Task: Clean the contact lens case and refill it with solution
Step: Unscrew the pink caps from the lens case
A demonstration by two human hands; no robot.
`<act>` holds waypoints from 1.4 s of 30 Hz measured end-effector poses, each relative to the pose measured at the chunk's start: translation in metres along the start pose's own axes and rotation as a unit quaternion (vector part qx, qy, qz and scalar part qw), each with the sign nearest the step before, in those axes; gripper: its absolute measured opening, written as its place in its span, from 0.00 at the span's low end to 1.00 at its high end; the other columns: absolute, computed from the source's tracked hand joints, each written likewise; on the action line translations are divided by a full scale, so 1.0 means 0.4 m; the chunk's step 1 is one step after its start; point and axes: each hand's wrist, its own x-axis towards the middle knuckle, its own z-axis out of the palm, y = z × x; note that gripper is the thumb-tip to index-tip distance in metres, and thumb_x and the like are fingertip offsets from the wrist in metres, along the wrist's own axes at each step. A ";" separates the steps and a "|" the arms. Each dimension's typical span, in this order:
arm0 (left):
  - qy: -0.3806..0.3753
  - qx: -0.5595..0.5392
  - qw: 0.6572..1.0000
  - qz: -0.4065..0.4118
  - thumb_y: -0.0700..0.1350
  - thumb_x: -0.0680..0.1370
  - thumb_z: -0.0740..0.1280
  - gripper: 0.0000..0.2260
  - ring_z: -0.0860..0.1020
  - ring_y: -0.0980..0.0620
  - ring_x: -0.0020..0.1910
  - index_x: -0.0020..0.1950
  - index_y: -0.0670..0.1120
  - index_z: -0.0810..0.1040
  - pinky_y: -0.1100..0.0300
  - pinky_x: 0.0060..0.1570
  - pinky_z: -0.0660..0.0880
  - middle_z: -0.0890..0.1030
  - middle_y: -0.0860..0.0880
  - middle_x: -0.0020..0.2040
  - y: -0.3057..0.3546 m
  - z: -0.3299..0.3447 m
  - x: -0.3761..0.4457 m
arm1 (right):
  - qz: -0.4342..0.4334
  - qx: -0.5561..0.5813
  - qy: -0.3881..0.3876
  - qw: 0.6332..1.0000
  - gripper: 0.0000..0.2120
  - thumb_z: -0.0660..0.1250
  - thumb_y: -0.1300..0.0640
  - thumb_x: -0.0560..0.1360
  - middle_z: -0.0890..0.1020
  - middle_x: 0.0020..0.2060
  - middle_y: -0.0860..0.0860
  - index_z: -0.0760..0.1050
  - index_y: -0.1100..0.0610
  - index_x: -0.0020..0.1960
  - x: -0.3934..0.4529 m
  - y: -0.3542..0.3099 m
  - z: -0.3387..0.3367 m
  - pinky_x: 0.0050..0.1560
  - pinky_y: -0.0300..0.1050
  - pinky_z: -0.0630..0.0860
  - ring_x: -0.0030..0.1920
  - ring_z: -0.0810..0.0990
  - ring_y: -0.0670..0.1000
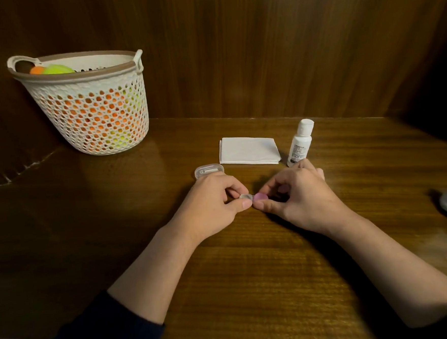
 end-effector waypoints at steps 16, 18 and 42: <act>0.002 -0.055 0.999 0.003 0.47 0.77 0.78 0.06 0.79 0.68 0.50 0.52 0.57 0.88 0.71 0.40 0.77 0.82 0.61 0.49 -0.004 0.009 -0.001 | -0.030 0.051 -0.028 0.998 0.08 0.81 0.42 0.70 0.83 0.46 0.37 0.86 0.43 0.45 0.000 -0.005 -0.012 0.51 0.36 0.72 0.58 0.72 0.41; 0.001 -0.059 0.998 0.001 0.47 0.77 0.78 0.06 0.79 0.67 0.50 0.52 0.57 0.88 0.68 0.42 0.78 0.82 0.60 0.49 -0.003 0.010 0.000 | -0.039 0.054 -0.030 0.997 0.08 0.81 0.42 0.70 0.83 0.45 0.37 0.86 0.43 0.45 0.002 -0.001 -0.013 0.50 0.35 0.72 0.57 0.72 0.40; 0.009 -0.061 0.998 0.014 0.46 0.76 0.79 0.08 0.79 0.67 0.50 0.50 0.59 0.88 0.77 0.43 0.74 0.83 0.60 0.47 -0.004 0.001 0.001 | -0.045 0.055 -0.001 0.997 0.19 0.80 0.43 0.73 0.85 0.44 0.33 0.82 0.40 0.62 -0.001 -0.002 0.014 0.60 0.45 0.78 0.57 0.74 0.40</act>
